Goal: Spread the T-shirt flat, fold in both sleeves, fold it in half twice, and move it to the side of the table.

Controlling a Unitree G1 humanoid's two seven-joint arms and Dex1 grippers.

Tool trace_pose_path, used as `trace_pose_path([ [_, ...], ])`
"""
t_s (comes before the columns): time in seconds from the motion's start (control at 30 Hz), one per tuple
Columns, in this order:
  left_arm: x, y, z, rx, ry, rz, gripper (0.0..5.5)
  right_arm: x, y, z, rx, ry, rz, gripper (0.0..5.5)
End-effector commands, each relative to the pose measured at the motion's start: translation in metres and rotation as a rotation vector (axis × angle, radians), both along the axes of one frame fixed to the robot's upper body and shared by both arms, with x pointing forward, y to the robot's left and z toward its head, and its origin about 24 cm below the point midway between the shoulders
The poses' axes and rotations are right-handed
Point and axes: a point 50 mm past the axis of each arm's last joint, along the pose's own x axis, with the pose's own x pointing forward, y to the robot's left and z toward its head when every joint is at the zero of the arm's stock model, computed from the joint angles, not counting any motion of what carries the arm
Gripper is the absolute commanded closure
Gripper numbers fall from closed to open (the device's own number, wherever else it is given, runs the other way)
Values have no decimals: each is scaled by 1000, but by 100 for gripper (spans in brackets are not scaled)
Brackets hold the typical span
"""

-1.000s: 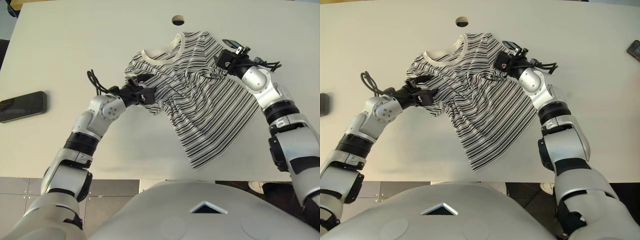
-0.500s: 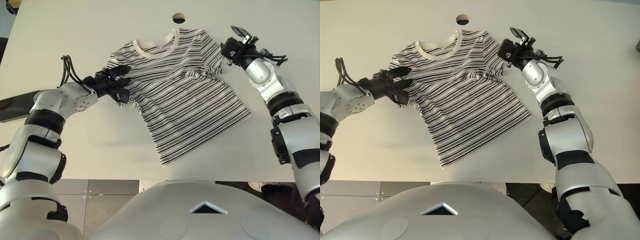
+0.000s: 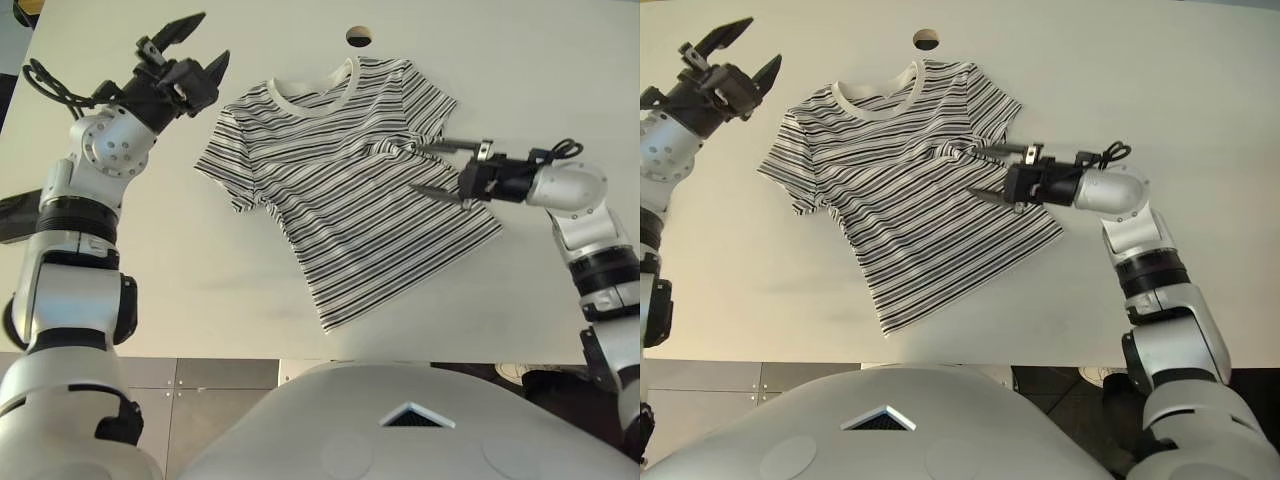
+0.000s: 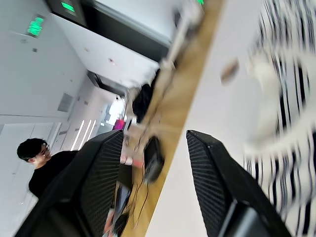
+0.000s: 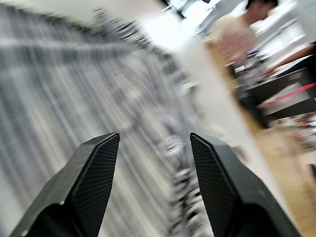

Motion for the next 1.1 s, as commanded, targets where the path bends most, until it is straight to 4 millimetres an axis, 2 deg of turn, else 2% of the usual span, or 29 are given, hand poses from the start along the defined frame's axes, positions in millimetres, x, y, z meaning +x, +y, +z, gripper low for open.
trace_pose_path([
  [0.03, -2, -17, 12, -209, 39, -45, 311, -11, -14, -15, -197, 72, 49, 285],
  [0.13, 4, -28, 29, -407, 44, -41, 311, -23, -17, -26, -304, 127, 114, 285],
  [0.2, 5, -35, 31, -460, 50, -37, 311, -37, -12, -30, -335, 184, 193, 285],
  [0.3, 5, -41, 26, -460, 70, -45, 311, -62, -4, -31, -345, 271, 302, 285],
  [0.43, 6, -43, 23, -459, 77, -43, 311, -83, 5, -27, -337, 326, 380, 285],
  [0.6, 7, -43, 20, -462, 82, -39, 311, -96, 11, -25, -338, 349, 416, 285],
  [0.77, 6, -44, 19, -459, 88, -38, 311, -81, 12, -9, -292, 269, 364, 285],
  [0.9, 2, -41, 13, -483, 127, -14, 311, -59, 11, 25, -138, 172, 268, 285],
  [1.0, -10, -25, -9, -540, 284, 91, 311, -44, 8, 56, 81, 132, 195, 285],
  [1.1, -36, -4, -33, -610, 454, 217, 311, -34, 8, 68, 228, 126, 137, 285],
])
